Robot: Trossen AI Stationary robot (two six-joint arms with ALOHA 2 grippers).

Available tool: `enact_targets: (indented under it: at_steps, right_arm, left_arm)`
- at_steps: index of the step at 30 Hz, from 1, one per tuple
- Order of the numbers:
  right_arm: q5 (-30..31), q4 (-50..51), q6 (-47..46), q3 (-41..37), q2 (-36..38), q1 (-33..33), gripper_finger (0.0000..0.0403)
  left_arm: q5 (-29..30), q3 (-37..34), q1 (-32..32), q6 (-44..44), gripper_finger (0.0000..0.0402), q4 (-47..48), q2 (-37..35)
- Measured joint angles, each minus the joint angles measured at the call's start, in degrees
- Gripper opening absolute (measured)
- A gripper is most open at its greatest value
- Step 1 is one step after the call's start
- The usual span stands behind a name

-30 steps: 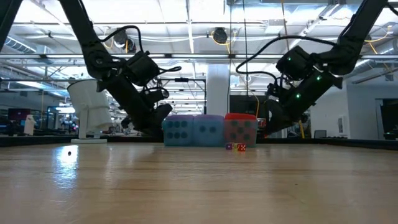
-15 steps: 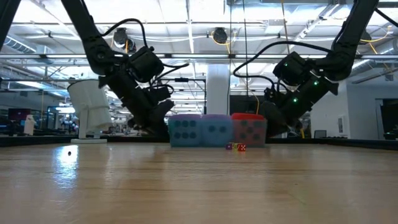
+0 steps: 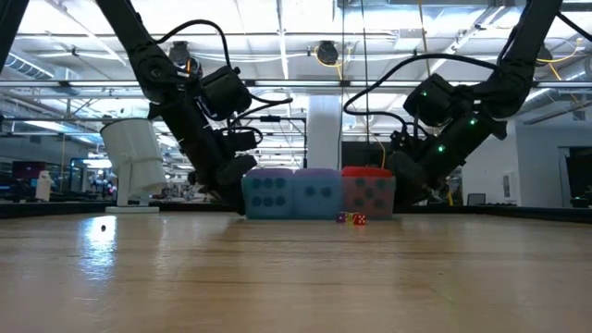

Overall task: Pick & Place Dice
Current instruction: Adjust the blue bin

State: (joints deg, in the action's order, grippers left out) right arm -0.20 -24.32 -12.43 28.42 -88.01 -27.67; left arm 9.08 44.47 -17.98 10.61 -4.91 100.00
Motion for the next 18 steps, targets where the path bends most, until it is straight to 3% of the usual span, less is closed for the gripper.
enact_targets:
  at_steps: [5,18]
  right_arm:
    - [1.89,0.55,0.00,0.07,0.00,-0.41,0.0000]
    - [2.75,2.06,-1.70,0.22,2.20,-0.78,0.0000]
  left_arm:
    - [-0.02,0.08,0.08,-0.01,0.0005,1.28,-1.21]
    - [9.29,0.31,1.68,1.57,0.0005,8.46,-5.58]
